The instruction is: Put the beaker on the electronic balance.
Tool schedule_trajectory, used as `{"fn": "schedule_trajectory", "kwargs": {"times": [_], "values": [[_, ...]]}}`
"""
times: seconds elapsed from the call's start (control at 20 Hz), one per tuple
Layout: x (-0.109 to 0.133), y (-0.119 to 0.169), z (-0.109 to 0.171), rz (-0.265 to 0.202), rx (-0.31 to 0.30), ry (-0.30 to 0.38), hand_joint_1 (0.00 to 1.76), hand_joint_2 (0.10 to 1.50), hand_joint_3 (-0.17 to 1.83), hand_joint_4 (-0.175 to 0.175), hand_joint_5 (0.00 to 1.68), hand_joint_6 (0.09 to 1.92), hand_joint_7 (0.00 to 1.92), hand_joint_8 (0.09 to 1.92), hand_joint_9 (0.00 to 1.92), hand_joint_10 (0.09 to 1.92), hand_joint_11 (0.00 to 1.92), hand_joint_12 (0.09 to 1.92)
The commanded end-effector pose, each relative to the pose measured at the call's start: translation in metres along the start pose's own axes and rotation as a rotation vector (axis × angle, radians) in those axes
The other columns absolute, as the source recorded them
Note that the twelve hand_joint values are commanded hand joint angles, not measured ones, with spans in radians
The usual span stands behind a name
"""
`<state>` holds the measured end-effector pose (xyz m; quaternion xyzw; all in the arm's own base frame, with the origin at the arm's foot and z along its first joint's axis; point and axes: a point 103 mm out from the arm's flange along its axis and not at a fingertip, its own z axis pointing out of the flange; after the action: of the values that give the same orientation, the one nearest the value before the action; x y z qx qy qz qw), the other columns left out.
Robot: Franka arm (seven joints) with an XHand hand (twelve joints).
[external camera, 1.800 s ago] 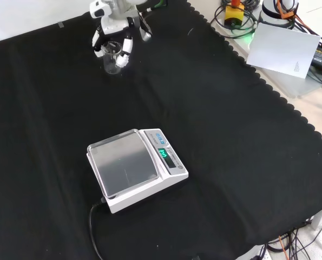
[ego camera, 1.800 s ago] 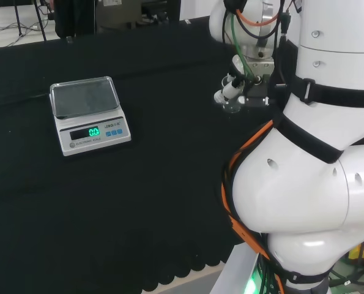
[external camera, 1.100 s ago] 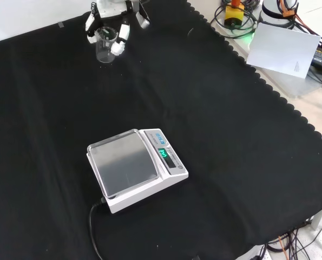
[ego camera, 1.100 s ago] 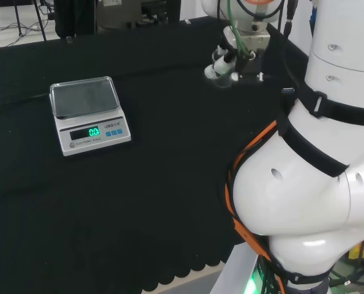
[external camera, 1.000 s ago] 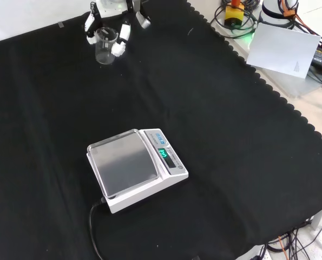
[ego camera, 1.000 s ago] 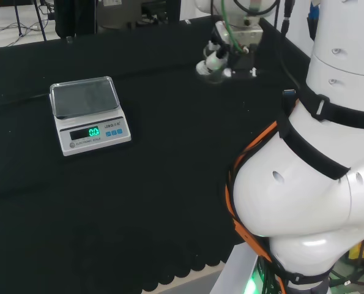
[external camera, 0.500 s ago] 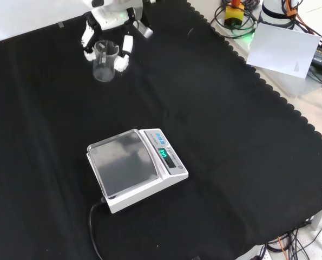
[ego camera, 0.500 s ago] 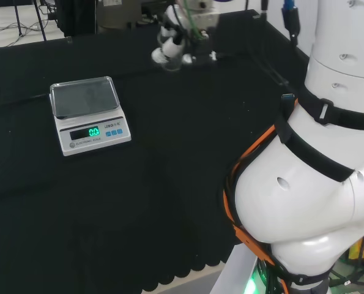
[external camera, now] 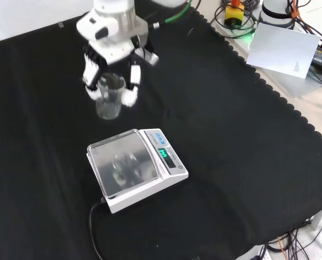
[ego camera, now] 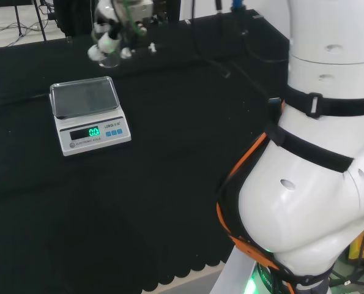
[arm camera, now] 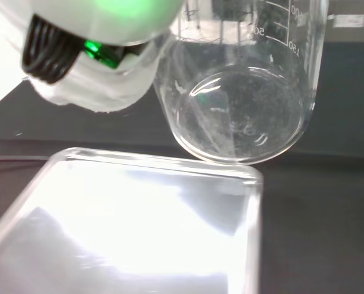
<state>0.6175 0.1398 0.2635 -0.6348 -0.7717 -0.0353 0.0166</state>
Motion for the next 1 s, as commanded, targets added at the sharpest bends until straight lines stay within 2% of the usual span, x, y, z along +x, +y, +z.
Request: {"fn": "schedule_trajectory", "kwargs": {"times": [0.05, 0.35, 0.7, 1.0], "values": [[0.096, 0.017, 0.058, -0.099, 0.115, -0.005, 1.28, 0.78, 0.61, -0.175, 1.03, 1.04, 1.07, 1.06, 1.45, 0.86, 1.49, 0.73], [0.092, 0.024, 0.084, -0.084, 0.148, -0.016, 1.28, 0.78, 0.61, -0.175, 1.03, 1.04, 1.07, 1.06, 1.45, 0.86, 1.49, 0.74], [0.084, 0.028, 0.096, -0.060, 0.163, -0.018, 1.28, 0.78, 0.62, -0.175, 1.03, 1.04, 1.07, 1.05, 1.45, 0.86, 1.49, 0.74], [0.086, 0.030, 0.106, -0.062, 0.185, -0.029, 1.28, 0.78, 0.62, -0.175, 1.03, 1.03, 1.07, 1.05, 1.45, 0.86, 1.49, 0.74]]}}
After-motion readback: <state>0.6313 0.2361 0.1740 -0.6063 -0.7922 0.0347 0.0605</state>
